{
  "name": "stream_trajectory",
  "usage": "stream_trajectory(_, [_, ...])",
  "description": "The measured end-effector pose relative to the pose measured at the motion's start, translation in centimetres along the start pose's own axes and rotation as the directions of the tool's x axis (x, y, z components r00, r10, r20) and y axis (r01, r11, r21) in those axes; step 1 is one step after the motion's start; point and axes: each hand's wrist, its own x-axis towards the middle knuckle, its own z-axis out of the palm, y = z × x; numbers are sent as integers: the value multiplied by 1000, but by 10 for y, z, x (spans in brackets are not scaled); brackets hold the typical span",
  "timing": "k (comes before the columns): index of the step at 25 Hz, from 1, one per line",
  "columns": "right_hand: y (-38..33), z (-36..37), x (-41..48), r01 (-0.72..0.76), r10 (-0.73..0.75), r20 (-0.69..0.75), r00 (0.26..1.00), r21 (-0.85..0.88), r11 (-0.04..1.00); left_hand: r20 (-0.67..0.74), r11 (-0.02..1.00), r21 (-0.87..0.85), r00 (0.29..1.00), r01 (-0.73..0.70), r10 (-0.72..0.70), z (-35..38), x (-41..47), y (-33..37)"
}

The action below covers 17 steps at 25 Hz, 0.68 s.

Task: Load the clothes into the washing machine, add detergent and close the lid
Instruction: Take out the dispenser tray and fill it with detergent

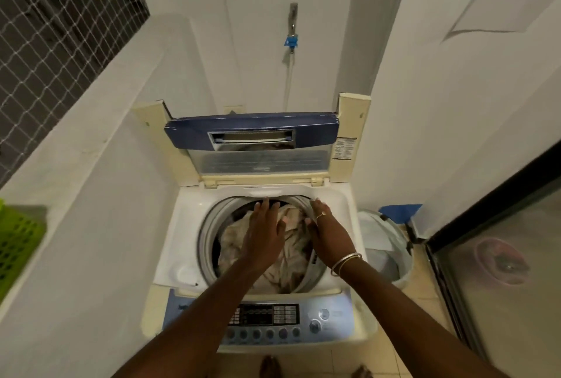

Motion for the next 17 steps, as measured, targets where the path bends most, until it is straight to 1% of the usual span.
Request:
stream_trajectory(2, [-11,25,9,8,-7,14,1000,-25,1000,-8,997,6,997,74,-74,-7,0,-23])
stream_trajectory(4, [-19,49,18,-1,3,32,999,-71,997,-6,993,19,993,116,-116,-13,-3,-46])
stream_trajectory(7, [-28,74,27,-8,12,21,1000,-175,984,5,994,37,995,100,-100,-18,-5,-75])
stream_trajectory(9, [-32,82,34,-46,52,16,999,-250,967,11,994,24,994,105,-105,-22,-5,-90])
stream_trajectory(12, [-33,93,41,-75,76,-5,997,-274,959,20,995,-11,995,103,-103,-27,1,-100])
stream_trajectory(13, [-36,95,44,-83,79,-26,997,-253,964,36,992,-44,993,116,-115,-25,5,-103])
stream_trajectory(14, [-35,99,49,-103,92,-66,994,-192,976,65,984,-96,987,151,-145,-23,10,-104])
stream_trajectory(15, [-38,101,55,-167,158,-111,981,-78,983,109,966,-154,975,209,-193,-19,17,-108])
stream_trajectory(16, [-38,104,62,-256,263,-134,955,67,964,157,925,-239,952,295,-263,-19,26,-108])
stream_trajectory(17, [-37,105,71,-380,407,-96,908,216,899,222,842,-347,908,414,-355,-17,37,-108])
